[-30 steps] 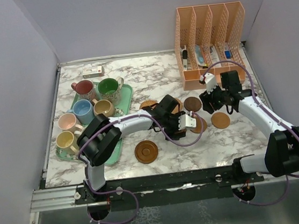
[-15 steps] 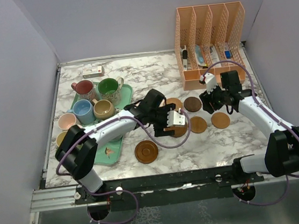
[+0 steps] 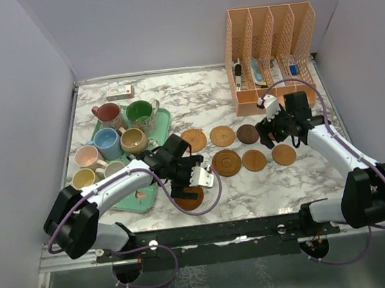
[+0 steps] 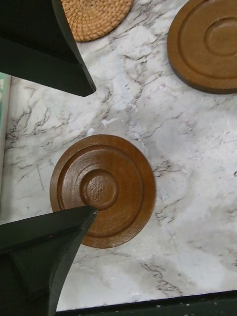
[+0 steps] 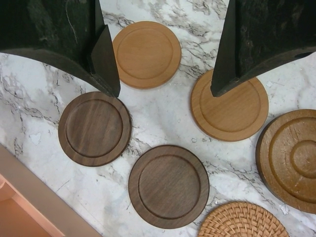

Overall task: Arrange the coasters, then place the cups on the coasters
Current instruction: Move the coaster to the center of the board.

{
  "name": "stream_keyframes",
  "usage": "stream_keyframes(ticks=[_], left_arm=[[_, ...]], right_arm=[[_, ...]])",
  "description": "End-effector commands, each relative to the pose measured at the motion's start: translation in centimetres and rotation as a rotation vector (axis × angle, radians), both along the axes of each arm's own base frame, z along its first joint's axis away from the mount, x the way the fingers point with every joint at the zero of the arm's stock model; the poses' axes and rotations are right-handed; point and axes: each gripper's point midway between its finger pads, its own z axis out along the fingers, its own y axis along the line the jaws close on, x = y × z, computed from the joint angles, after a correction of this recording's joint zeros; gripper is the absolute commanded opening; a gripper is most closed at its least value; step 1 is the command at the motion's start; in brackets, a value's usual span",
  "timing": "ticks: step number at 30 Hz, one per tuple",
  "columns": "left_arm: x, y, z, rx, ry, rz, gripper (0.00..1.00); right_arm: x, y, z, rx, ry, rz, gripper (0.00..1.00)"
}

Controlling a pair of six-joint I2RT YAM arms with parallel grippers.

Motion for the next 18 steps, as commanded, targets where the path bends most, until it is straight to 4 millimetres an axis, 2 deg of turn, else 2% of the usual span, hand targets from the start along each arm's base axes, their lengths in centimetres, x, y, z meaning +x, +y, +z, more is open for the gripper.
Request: stream_keyframes(ticks=[1, 10, 18], left_arm=[[-0.3, 1.6, -0.7, 0.054, -0.039, -0.020, 0.98], [2.6, 1.0, -2.2, 0.083, -0.098, 0.064, 0.96], [2.4, 0.1, -3.1, 0.070, -0.044, 0.069, 0.93]], right_arm=[[0.4, -0.8, 0.4, -0.027, -0.038, -0.026, 0.76], [0.1, -0.7, 0.0, -0.027, -0.023, -0.017, 0.77], [0.2, -0.9, 0.3, -0.033, -0.036, -0.020, 0.77]])
